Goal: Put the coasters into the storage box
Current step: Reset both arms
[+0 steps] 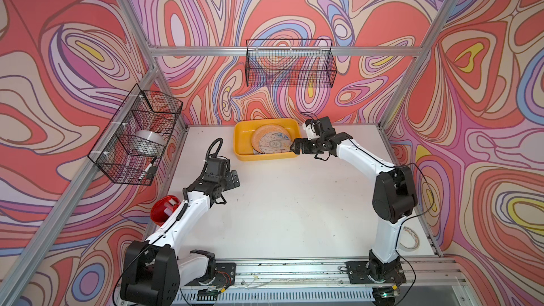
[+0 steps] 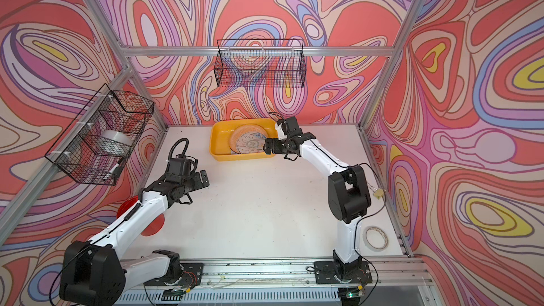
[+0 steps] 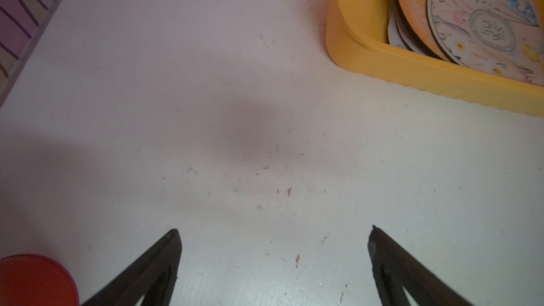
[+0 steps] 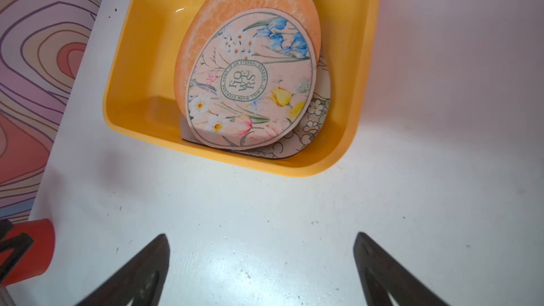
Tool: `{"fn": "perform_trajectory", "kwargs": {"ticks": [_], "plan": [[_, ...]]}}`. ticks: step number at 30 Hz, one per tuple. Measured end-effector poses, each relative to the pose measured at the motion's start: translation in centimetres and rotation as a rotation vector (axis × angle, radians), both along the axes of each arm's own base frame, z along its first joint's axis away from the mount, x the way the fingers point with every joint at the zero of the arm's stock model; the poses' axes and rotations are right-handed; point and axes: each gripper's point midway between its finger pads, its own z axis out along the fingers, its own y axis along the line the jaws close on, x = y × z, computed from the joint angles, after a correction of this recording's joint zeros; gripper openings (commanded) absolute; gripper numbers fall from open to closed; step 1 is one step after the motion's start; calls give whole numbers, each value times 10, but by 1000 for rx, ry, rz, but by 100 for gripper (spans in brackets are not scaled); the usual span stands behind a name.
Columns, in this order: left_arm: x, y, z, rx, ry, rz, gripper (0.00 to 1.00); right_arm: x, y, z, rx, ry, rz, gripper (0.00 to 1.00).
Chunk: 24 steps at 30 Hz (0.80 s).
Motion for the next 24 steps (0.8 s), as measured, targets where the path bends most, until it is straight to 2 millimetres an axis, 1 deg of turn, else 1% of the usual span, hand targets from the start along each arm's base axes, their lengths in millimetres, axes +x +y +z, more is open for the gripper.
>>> {"fn": "perform_trajectory", "kwargs": {"ticks": [5,7,9,11,14,16,18,21,24], "plan": [[8,17,4,71,-85,16,100,-21,-33,-9,-124,-56,-44,98],[15,23,7,101,-128,17,100,-32,-50,-14,-181,-73,-69,98],[22,28,10,131,-172,14,100,-38,-66,-18,-220,-91,-97,98],[28,32,7,160,-200,7,100,-42,-87,-22,-260,-115,-140,98],[36,34,0,197,-225,-11,100,-45,-120,-32,-311,-144,-212,98],[39,38,-6,213,-246,-13,100,-47,-141,-43,-346,-171,-254,98],[40,42,-12,225,-269,-9,100,-49,-158,-55,-378,-187,-285,99],[39,47,-24,245,-278,-13,100,-49,-177,-69,-401,-207,-319,98],[42,50,-28,255,-302,-18,100,-39,-193,-72,-402,-248,-358,98]]}}
